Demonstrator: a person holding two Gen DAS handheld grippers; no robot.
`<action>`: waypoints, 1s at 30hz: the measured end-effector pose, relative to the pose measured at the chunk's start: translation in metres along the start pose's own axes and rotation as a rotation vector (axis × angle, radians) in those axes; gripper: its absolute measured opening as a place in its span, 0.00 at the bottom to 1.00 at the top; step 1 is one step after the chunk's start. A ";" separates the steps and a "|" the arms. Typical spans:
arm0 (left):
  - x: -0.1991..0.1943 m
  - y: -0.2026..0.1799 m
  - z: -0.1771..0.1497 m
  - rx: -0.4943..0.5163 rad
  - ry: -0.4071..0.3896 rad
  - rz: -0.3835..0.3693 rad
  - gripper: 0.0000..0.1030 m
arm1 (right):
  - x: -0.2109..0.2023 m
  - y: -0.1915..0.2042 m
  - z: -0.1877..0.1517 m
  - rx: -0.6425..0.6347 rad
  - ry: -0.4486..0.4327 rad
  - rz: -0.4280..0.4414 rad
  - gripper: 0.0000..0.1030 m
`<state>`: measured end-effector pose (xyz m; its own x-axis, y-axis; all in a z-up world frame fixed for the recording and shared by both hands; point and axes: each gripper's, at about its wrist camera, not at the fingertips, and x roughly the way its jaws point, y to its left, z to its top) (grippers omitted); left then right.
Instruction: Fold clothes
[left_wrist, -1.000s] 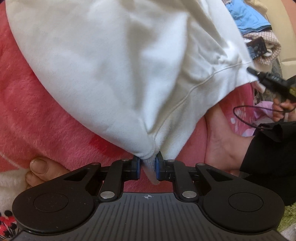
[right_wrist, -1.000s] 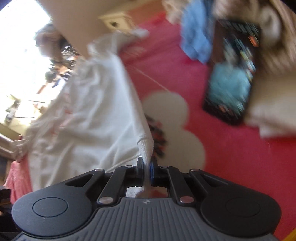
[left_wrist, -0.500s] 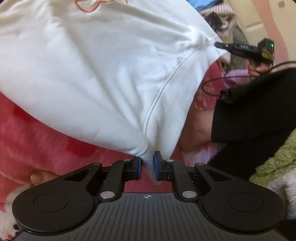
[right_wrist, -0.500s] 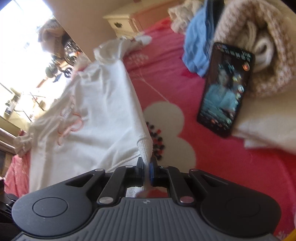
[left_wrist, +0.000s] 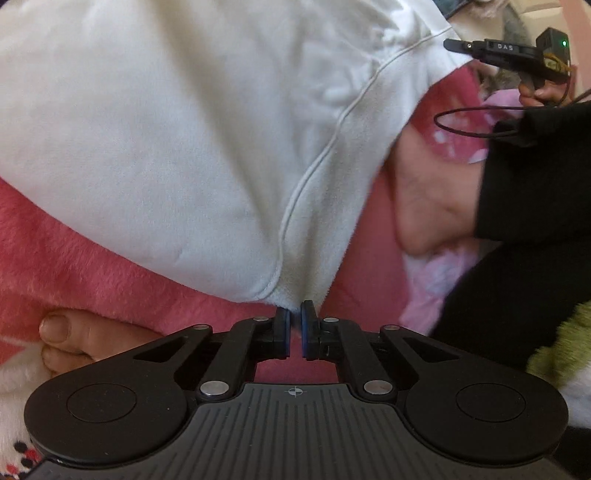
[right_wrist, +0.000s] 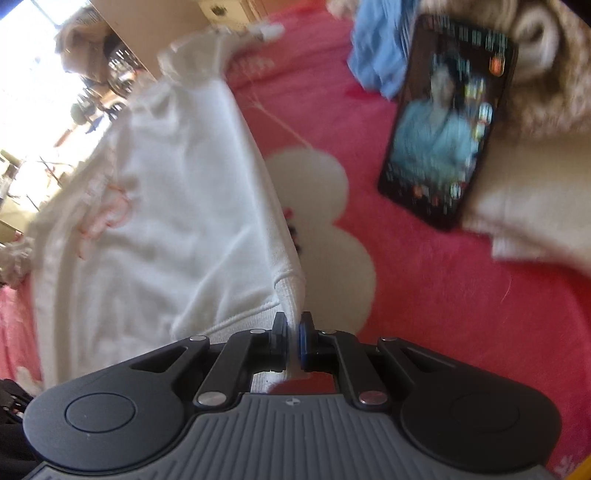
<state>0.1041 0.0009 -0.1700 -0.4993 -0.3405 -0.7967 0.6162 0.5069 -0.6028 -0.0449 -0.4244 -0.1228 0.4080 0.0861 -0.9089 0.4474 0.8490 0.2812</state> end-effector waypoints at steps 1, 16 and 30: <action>0.002 0.001 0.000 -0.010 0.004 0.004 0.03 | 0.006 -0.002 -0.002 0.002 0.010 -0.019 0.08; -0.065 0.033 -0.011 -0.127 -0.123 0.187 0.47 | -0.044 0.076 0.022 -0.375 -0.127 0.028 0.25; -0.078 0.025 0.023 -0.163 -0.552 0.488 0.46 | 0.078 0.290 -0.057 -1.223 0.149 0.497 0.24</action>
<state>0.1721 0.0222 -0.1238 0.2110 -0.3730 -0.9035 0.5702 0.7978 -0.1962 0.0716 -0.1415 -0.1299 0.1931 0.5110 -0.8376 -0.7544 0.6232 0.2063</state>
